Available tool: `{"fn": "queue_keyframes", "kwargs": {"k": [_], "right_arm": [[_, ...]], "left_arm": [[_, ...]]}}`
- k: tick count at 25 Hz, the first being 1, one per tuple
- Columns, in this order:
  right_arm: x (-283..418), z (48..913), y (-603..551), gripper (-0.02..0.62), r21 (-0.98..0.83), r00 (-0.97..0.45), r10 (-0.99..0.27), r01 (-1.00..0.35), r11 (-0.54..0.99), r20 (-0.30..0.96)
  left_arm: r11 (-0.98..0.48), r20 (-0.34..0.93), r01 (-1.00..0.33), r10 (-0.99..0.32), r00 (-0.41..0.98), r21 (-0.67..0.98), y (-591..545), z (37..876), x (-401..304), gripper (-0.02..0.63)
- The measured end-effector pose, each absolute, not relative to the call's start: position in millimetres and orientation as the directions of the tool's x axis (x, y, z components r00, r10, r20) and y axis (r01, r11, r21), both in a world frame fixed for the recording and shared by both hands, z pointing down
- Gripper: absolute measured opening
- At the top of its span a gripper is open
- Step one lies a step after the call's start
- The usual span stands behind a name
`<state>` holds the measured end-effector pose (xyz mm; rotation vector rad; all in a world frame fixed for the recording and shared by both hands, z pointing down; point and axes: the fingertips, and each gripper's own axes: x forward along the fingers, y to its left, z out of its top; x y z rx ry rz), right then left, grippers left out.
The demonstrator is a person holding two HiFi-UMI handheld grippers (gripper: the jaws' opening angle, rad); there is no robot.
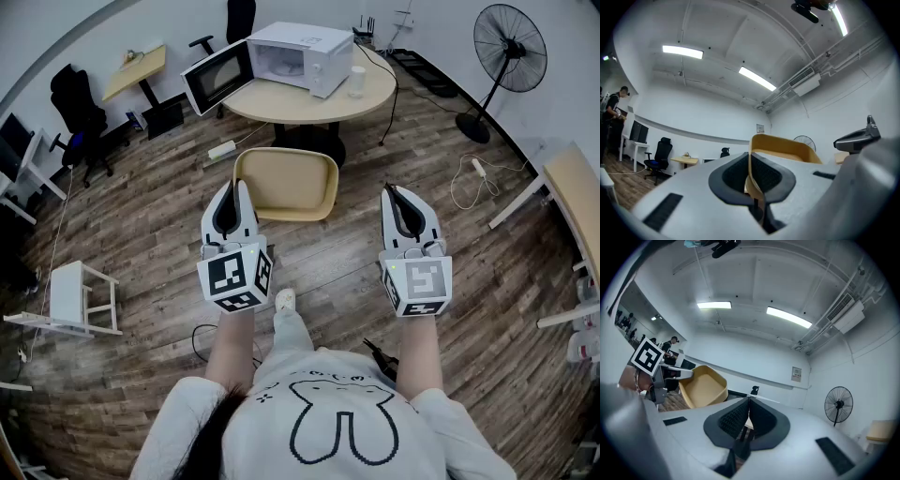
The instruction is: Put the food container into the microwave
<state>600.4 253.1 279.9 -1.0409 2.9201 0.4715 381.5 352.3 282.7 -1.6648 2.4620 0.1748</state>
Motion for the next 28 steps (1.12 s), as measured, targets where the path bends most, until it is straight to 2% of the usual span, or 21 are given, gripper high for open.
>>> {"fn": "queue_keyframes", "kwargs": {"k": [11, 28], "right_arm": [[559.0, 280.3, 209.6, 0.029, 0.275, -0.777, -0.623, -0.620, 0.734, -0.090], [360.5, 270.8, 99.0, 0.030, 0.289, -0.812, -0.578, -0.574, 0.766, -0.081]], "left_arm": [[0.365, -0.205, -0.931, -0.913, -0.354, -0.017, 309.9, 281.4, 334.9, 0.018], [0.410, -0.190, -0.912, -0.896, -0.401, -0.010, 212.7, 278.6, 141.6, 0.018]]}}
